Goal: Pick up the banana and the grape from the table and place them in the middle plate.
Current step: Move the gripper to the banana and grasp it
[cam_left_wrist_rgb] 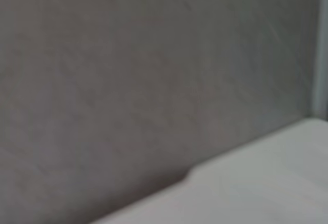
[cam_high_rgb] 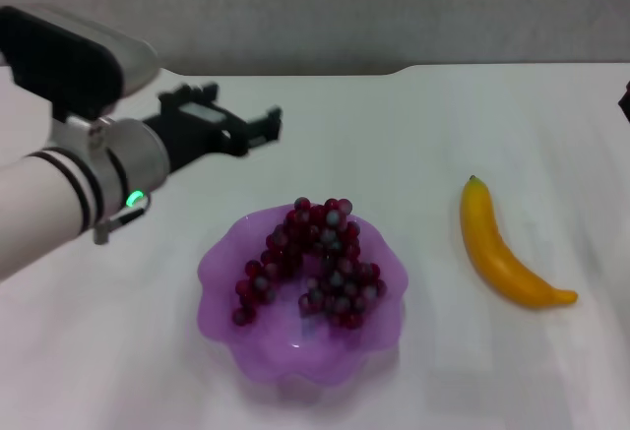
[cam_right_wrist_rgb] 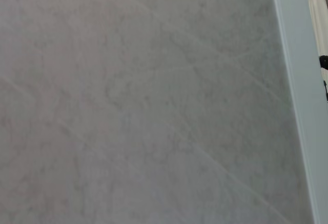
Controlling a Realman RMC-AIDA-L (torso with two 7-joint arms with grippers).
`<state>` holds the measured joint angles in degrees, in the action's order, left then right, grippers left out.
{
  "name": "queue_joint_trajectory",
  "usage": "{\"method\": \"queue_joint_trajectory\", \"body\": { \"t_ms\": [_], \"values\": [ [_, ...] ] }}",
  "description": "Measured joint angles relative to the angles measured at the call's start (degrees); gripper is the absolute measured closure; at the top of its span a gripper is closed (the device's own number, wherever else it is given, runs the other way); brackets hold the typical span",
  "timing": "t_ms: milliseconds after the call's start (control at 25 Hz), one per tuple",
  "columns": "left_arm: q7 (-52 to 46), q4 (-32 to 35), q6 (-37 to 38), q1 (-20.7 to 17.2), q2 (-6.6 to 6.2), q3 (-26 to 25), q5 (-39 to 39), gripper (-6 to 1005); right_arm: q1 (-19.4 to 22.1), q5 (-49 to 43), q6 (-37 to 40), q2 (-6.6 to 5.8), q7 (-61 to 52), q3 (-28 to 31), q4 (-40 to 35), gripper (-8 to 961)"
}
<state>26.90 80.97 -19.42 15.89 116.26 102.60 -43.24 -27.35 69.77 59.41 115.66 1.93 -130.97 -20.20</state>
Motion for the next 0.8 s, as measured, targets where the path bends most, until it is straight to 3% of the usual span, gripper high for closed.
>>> {"method": "queue_joint_trajectory", "body": {
  "t_ms": [240,560,800],
  "values": [
    [2.03,-2.77,13.78,-2.66,0.03,0.41,-0.07,105,-0.03,0.01,-0.01,0.0,0.0,-0.21,-0.02,61],
    [0.76,-13.92,28.08,0.02,-0.06,-0.47,-2.59,106,-0.56,-0.17,-0.04,0.0,0.0,-0.36,-0.03,62],
    [-1.69,-22.19,30.47,4.16,-0.41,-1.64,-4.71,105,-0.66,-0.28,-0.08,0.07,0.0,-0.34,0.0,61]
  ]
}}
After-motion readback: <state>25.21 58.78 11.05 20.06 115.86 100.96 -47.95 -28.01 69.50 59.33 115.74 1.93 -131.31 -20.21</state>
